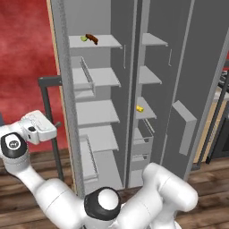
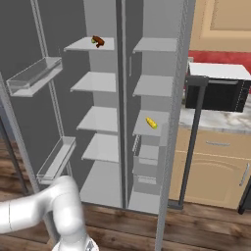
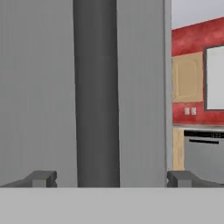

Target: Pick up the frozen chicken drumstick from the freezer, place it on any shelf in the fridge, and close the fridge and freezer doors when done.

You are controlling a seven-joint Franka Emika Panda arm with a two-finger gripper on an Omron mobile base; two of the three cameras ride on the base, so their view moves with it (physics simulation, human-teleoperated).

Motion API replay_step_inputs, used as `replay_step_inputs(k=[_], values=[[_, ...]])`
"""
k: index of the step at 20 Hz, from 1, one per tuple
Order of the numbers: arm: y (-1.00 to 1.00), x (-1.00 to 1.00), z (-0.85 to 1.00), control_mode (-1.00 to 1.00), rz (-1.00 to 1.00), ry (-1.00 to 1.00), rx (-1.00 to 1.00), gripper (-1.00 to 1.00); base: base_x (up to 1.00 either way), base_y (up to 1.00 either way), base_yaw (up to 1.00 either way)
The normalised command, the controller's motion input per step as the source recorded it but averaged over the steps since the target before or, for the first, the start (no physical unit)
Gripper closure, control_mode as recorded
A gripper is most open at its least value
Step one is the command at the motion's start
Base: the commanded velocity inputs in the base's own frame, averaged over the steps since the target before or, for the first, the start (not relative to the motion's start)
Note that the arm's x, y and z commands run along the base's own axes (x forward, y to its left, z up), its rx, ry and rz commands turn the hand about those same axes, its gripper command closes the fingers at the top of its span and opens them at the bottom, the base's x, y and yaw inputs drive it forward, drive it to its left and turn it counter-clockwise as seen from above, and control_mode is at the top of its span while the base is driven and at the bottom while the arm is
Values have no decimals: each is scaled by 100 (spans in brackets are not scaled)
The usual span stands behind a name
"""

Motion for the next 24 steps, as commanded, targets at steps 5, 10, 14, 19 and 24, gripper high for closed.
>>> replay_step_inputs(k=[5,10,14,19,24], values=[[-84,-6,16,-100,-5,-18,-3,-100,0,0,0],[-86,0,35,-100,-6,-12,0,-100,0,0,0],[-82,0,27,-100,-1,-7,0,-100,0,0,0],[-66,3,15,-100,0,-3,0,-100,0,0,0],[-68,10,12,-100,0,-4,0,-100,0,0,0]])
